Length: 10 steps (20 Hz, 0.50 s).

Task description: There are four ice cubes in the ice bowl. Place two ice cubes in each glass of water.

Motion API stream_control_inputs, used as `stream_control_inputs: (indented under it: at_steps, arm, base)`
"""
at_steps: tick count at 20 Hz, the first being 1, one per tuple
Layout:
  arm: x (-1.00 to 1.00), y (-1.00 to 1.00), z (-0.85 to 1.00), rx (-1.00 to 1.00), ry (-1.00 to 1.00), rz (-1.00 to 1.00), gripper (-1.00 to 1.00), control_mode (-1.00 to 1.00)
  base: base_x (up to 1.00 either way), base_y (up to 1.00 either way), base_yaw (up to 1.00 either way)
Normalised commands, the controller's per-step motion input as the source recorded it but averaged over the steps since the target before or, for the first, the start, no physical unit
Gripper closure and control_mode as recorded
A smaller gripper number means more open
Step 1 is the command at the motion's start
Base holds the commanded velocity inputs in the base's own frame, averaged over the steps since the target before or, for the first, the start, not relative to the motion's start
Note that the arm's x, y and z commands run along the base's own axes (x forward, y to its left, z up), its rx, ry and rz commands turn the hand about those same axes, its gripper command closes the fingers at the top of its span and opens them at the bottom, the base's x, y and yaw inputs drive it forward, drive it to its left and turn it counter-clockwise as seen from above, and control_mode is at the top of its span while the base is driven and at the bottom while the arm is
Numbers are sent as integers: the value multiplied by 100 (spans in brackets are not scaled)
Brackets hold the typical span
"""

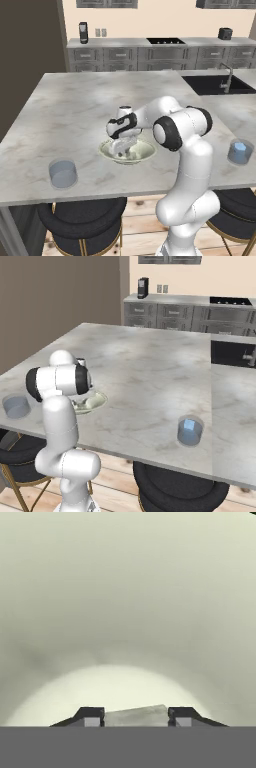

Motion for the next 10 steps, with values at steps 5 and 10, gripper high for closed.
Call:
stream_control_inputs:
  at_steps: [5, 10]
  arm:
    - [-44, 14, -17, -6, 7, -24, 100, -100]
    - [-33, 22, 34, -3, -18, -13, 100, -100]
  base:
    - [0, 0, 0]
    - [0, 0, 0]
